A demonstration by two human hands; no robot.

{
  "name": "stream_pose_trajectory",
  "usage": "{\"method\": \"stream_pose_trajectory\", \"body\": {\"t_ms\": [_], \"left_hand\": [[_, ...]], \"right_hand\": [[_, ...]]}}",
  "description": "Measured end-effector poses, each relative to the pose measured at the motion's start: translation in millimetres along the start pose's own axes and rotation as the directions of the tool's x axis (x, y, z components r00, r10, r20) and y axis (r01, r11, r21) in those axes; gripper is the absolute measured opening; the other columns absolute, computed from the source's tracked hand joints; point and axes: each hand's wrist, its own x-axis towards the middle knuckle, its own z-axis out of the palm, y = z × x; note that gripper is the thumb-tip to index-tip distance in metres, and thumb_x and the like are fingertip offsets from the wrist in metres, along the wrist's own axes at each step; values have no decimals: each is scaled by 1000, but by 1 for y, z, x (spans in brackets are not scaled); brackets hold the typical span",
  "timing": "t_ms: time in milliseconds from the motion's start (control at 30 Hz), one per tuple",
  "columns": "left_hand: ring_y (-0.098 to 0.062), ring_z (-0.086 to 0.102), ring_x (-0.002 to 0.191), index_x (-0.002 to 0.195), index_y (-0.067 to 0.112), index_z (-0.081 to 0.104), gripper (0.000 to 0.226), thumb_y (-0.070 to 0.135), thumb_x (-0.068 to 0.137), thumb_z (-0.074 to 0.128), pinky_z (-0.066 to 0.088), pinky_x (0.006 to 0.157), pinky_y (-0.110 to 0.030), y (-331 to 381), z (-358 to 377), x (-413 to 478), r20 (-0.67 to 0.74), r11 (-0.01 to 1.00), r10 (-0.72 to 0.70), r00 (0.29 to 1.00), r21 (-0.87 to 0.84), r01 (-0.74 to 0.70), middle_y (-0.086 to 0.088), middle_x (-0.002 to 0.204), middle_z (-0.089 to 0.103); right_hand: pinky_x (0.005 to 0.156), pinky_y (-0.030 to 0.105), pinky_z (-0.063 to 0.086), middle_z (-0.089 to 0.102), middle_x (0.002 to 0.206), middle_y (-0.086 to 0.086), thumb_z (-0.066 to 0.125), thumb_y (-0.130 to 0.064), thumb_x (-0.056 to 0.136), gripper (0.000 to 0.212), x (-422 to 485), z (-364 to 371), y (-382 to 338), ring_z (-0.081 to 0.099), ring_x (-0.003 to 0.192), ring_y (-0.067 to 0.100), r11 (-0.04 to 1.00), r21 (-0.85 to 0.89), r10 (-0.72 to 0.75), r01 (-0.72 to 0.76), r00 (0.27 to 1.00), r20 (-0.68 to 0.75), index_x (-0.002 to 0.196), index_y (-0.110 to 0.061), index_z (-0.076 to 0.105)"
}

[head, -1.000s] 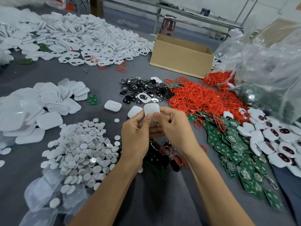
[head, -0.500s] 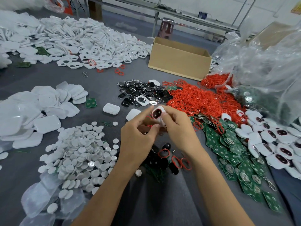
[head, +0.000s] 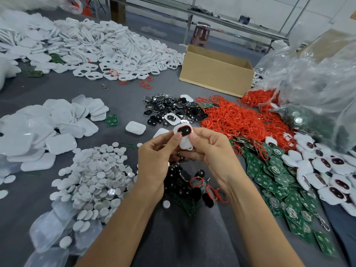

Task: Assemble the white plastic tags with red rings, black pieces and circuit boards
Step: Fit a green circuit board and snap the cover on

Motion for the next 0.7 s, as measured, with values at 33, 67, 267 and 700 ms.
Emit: {"method": "stream_pose_trajectory", "body": {"t_ms": [33,67,267,700], "left_hand": [[-6,62,58,91,18,77,9,15,84,72,48,51,-16,1,0,0,-14,1000,4,1000,0,-4,1,74,74],[-7,60,59,91,19,78,10,16,84,72,47,51,-15,0,-1,1,-32,1000,7,999,6,-7,1,74,73],[-10,52,61,91,18,78,12,16,91,66,44,50,-14,-2,1,1,-52,1000,1,999,1,-1,-1,73,69],[-10,60,63,87,21,78,14,16,91,65,49,57,-18,-1,1,2,-37,1000,-3,999,-16,2,1,76,74]], "right_hand": [[76,30,59,74,86,11,53,0,93,23,0,0,0,72,78,19,1000,-9,-4,4,1000,13,114,2,64],[78,30,58,74,87,12,55,3,91,26,0,1,0,71,80,19,1000,-19,-6,6,1000,16,116,2,63],[68,27,58,74,81,12,54,14,86,26,2,5,1,72,73,20,1000,5,-7,7,1000,-28,105,3,67],[66,28,59,74,77,11,56,15,84,25,2,7,6,71,69,21,999,27,-25,27,998,-62,106,6,65]]}}
